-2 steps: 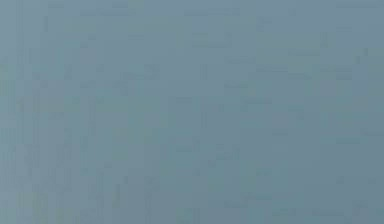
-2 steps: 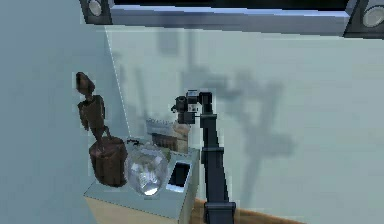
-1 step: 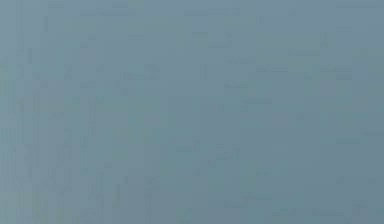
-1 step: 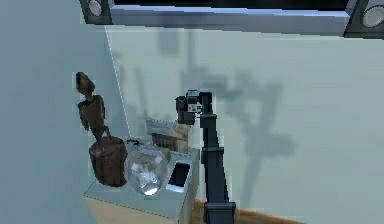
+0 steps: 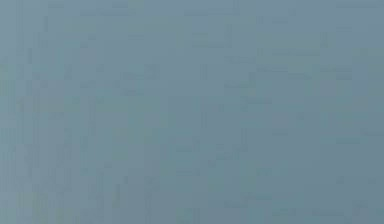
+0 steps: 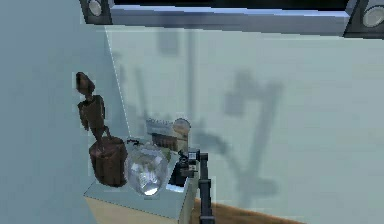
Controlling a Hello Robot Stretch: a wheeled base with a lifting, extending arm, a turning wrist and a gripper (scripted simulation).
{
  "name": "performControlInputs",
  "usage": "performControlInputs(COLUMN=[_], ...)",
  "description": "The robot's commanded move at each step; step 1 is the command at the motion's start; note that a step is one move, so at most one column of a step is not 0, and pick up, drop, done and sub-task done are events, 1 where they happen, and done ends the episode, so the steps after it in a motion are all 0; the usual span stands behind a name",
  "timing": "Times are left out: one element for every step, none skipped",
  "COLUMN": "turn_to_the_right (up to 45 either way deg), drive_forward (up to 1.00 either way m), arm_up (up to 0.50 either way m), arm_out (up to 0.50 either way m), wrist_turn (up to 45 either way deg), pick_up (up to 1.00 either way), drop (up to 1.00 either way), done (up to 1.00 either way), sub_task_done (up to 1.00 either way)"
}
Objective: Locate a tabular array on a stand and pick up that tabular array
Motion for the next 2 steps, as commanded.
performControlInputs(turn_to_the_right=[0.0, 0.0], drive_forward=[0.00, 0.00], arm_up=[0.00, 0.10], arm_out=[0.00, 0.00], wrist_turn=[0.0, 0.0], pick_up=[1.00, 0.00], drop=[0.00, 0.00], done=[0.00, 0.00], sub_task_done=[0.00, 0.00])
